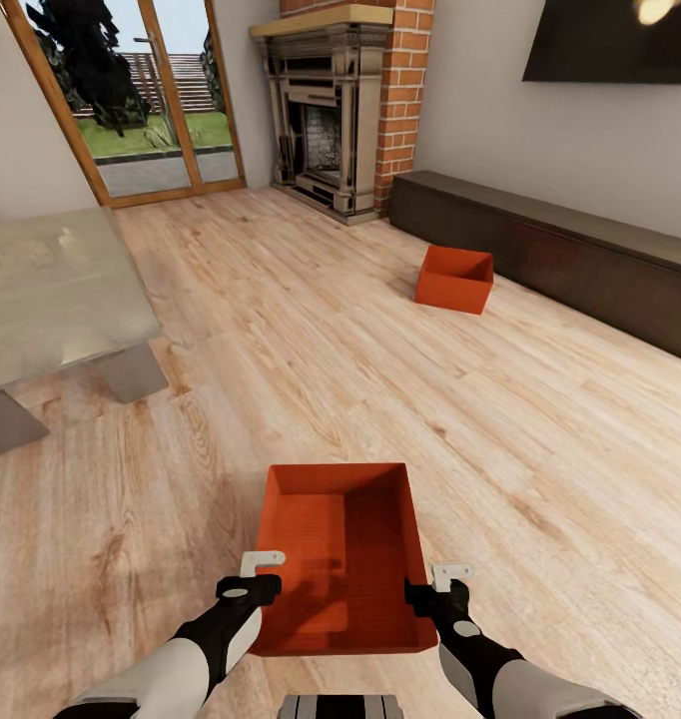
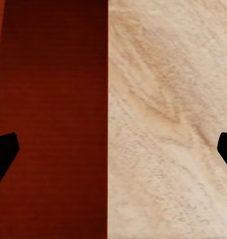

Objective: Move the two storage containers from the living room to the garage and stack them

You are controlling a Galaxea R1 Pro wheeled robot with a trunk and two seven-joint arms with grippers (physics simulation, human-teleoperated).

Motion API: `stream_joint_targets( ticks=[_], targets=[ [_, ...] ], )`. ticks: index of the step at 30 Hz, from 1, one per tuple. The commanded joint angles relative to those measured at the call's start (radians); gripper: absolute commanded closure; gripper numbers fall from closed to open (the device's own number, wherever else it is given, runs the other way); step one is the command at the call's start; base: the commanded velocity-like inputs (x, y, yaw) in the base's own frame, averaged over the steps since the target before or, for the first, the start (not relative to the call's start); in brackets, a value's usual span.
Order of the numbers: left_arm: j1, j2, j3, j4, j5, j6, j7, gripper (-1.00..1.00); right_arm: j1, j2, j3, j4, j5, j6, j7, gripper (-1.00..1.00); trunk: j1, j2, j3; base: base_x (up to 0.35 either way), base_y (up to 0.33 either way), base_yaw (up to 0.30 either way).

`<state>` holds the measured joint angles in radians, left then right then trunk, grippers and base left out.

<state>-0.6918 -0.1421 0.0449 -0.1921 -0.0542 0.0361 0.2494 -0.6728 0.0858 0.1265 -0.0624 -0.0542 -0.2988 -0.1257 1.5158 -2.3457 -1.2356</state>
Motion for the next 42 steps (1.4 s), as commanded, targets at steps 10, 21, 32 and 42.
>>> stream_joint_targets(
  ticks=[10, 21, 32, 42],
  targets=[
    [0.0, -0.001, 0.005, -0.002, -0.006, 0.004, 0.002, -1.0, -0.001, 0.002, 0.008, 0.001, -0.004, -0.003, -0.005, -1.0, 0.0, 0.0, -0.001, 0.0, 0.0, 0.0],
    [0.0, -0.001, 0.006, -0.003, -0.006, 0.004, 0.002, -1.0, 0.0, 0.003, 0.008, 0.001, -0.007, -0.004, -0.002, -1.0, 0.0, 0.0, -0.001, 0.0, 0.0, 0.0],
    [0.0, -0.001, 0.034, -0.003, -0.006, 0.004, 0.002, -1.0, -0.001, 0.006, 0.008, 0.001, -0.007, -0.003, 0.0, -1.0, 0.0, 0.0, -0.001, 0.0, 0.0, 0.0],
    [0.0, -0.001, 0.035, -0.003, -0.006, 0.004, 0.002, -1.0, 0.0, 0.006, 0.008, 0.001, -0.007, -0.003, 0.0, -1.0, 0.0, 0.0, -0.001, 0.0, 0.0, 0.0]
  ],
)
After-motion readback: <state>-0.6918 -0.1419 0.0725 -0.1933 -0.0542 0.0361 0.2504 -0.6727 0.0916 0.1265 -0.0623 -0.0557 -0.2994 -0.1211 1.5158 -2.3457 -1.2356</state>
